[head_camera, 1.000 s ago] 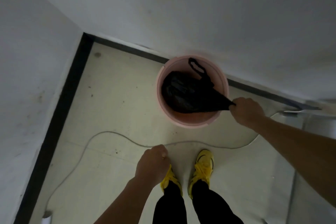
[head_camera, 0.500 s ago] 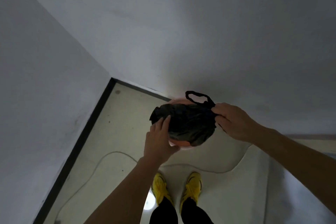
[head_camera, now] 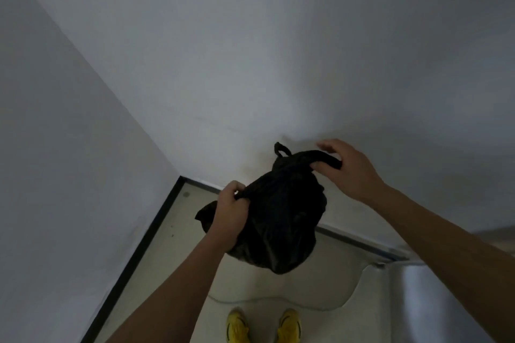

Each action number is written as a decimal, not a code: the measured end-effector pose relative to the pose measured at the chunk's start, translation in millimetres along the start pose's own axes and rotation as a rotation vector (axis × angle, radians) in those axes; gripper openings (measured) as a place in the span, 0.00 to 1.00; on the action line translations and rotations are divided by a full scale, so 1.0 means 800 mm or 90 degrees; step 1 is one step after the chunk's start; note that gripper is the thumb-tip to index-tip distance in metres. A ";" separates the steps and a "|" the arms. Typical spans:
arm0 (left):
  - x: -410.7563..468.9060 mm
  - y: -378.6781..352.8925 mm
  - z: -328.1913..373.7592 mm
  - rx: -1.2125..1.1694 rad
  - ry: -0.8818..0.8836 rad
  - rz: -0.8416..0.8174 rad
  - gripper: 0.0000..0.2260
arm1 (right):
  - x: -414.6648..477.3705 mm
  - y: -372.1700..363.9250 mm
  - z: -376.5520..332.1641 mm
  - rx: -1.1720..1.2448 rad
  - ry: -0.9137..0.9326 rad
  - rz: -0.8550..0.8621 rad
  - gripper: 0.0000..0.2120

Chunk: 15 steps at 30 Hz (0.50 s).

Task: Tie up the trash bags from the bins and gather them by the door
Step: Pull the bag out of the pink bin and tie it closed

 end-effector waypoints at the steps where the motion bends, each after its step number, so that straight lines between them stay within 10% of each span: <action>1: -0.009 0.009 0.010 -0.060 0.062 0.008 0.12 | -0.007 0.018 0.006 -0.004 -0.026 0.036 0.26; 5: -0.035 0.046 0.032 -0.255 0.291 0.032 0.15 | -0.056 0.068 0.038 0.080 -0.147 0.185 0.36; 10: -0.046 0.091 0.080 -0.351 0.268 -0.056 0.18 | -0.119 -0.046 0.002 0.398 -0.379 -0.156 0.37; 15: -0.044 0.164 0.117 -0.352 0.172 -0.019 0.23 | -0.116 -0.077 -0.111 0.501 -0.248 -0.224 0.30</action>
Point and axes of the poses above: each hand's wrist, its own x-axis towards the middle knuckle, its own y-axis out of the back of the hand, z = x × y, the point moved 10 cm from there along x, towards the middle knuckle, and after that the axes turned 12 degrees about z, right-handed, at the moved point
